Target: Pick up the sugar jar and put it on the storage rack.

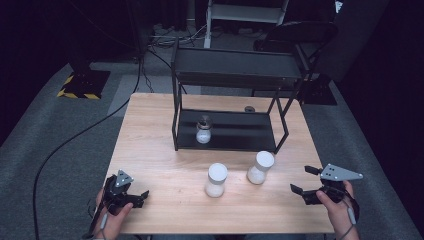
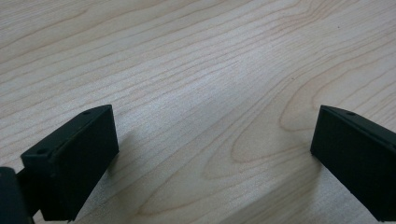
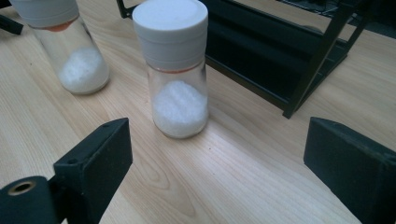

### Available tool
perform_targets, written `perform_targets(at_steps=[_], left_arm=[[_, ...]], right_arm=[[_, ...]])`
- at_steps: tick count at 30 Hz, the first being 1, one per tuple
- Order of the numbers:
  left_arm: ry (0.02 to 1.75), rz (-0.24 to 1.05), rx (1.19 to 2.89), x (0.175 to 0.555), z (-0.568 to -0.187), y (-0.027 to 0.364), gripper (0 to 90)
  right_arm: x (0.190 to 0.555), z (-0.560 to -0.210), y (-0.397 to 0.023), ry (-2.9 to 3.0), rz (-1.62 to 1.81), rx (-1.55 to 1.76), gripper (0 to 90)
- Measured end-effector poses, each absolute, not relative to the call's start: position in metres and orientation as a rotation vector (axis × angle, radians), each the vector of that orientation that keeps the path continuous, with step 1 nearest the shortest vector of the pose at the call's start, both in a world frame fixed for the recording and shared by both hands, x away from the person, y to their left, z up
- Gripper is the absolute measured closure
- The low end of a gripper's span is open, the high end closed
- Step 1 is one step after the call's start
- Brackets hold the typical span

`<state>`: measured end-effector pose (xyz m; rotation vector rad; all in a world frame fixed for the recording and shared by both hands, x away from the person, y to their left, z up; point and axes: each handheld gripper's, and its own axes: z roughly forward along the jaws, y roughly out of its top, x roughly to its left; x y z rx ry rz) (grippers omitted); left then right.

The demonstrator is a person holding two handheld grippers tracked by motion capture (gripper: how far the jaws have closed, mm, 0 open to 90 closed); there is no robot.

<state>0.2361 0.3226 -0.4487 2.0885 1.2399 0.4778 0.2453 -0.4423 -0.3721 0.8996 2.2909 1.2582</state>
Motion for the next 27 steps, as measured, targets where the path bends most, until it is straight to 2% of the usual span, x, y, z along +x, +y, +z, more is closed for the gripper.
perform_targets(at_steps=[27], left_arm=[[1.264, 0.486, 2.079, 0.235, -0.448, 0.319, 0.6]], right_arm=[[0.257, -0.353, -0.417, 2.313, 1.303, 0.754, 7.9]])
